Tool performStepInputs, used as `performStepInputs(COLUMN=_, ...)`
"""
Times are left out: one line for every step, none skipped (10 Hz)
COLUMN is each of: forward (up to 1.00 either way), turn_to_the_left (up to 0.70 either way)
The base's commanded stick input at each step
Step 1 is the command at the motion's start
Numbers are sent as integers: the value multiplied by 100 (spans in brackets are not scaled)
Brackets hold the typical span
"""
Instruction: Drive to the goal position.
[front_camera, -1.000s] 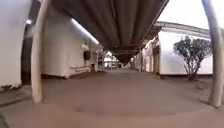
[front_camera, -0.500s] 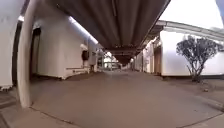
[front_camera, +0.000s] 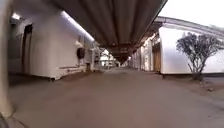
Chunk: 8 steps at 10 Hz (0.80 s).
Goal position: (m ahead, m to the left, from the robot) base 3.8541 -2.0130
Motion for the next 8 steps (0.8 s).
performStepInputs(forward=70, turn_to_the_left=0)
performStepInputs(forward=70, turn_to_the_left=0)
performStepInputs(forward=70, turn_to_the_left=0)
performStepInputs(forward=70, turn_to_the_left=0)
performStepInputs(forward=70, turn_to_the_left=0)
performStepInputs(forward=70, turn_to_the_left=0)
performStepInputs(forward=70, turn_to_the_left=0)
performStepInputs(forward=70, turn_to_the_left=0)
